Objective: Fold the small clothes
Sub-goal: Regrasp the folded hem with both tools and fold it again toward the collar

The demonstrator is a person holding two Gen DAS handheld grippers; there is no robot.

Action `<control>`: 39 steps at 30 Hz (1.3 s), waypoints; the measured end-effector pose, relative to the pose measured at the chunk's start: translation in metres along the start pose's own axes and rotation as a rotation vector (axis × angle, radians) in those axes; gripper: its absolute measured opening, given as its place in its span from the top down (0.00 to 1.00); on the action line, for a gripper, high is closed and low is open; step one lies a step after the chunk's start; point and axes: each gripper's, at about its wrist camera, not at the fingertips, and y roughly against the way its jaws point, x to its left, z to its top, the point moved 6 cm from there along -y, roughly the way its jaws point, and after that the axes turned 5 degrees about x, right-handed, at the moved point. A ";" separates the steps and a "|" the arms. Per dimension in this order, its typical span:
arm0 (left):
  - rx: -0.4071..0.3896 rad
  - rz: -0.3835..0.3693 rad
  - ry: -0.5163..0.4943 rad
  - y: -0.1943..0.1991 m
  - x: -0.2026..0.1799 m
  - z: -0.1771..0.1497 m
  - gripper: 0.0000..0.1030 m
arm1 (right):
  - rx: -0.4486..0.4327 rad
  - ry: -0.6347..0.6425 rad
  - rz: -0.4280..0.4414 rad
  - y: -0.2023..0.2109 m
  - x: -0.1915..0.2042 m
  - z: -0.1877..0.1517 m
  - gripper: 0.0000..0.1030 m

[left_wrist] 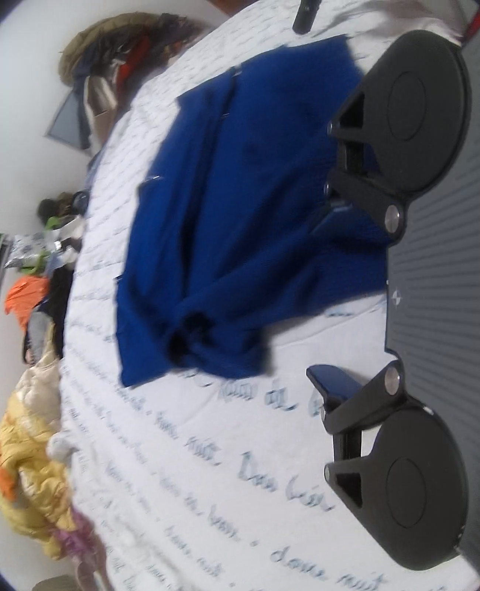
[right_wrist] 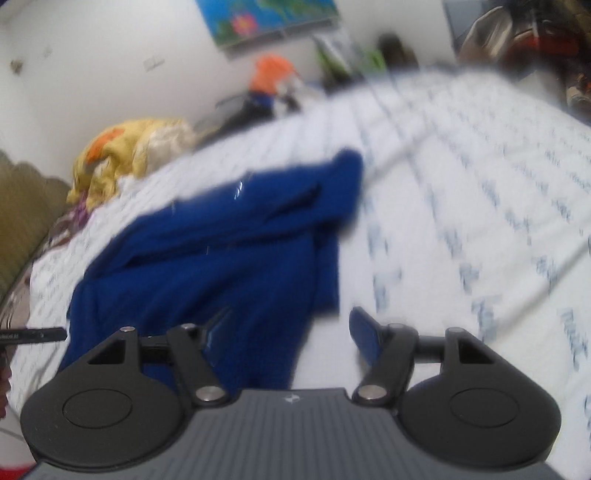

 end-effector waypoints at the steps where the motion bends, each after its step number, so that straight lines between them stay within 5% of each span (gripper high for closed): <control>1: 0.008 -0.005 -0.006 -0.002 -0.002 -0.004 0.33 | 0.004 0.011 -0.002 -0.001 0.003 -0.004 0.34; 9: -0.015 0.017 -0.120 -0.005 -0.029 -0.023 0.33 | 0.032 0.098 0.006 -0.013 0.029 -0.023 0.41; 11: -0.029 0.022 -0.132 -0.006 -0.034 -0.023 0.34 | 0.031 0.090 0.030 -0.016 0.034 -0.025 0.55; 17: -0.036 -0.025 -0.094 -0.008 -0.038 -0.018 0.72 | 0.011 0.012 0.059 -0.022 0.029 -0.022 0.87; 18: -0.029 -0.048 -0.085 -0.008 -0.038 -0.017 0.88 | 0.008 0.006 0.068 -0.023 0.029 -0.022 0.89; 19: -0.016 -0.083 -0.068 -0.007 -0.040 -0.018 0.93 | 0.005 0.003 0.071 -0.022 0.031 -0.022 0.91; 26: -0.110 -0.120 -0.078 0.029 -0.048 -0.008 0.93 | -0.072 -0.142 0.220 0.009 0.027 -0.005 0.93; 32: -0.239 -0.195 -0.090 0.089 -0.042 0.010 0.93 | -0.164 -0.068 0.331 0.062 0.046 0.017 0.93; 39: -0.254 -0.252 -0.119 0.137 -0.042 0.005 0.93 | -0.185 0.005 0.452 0.111 0.061 0.024 0.93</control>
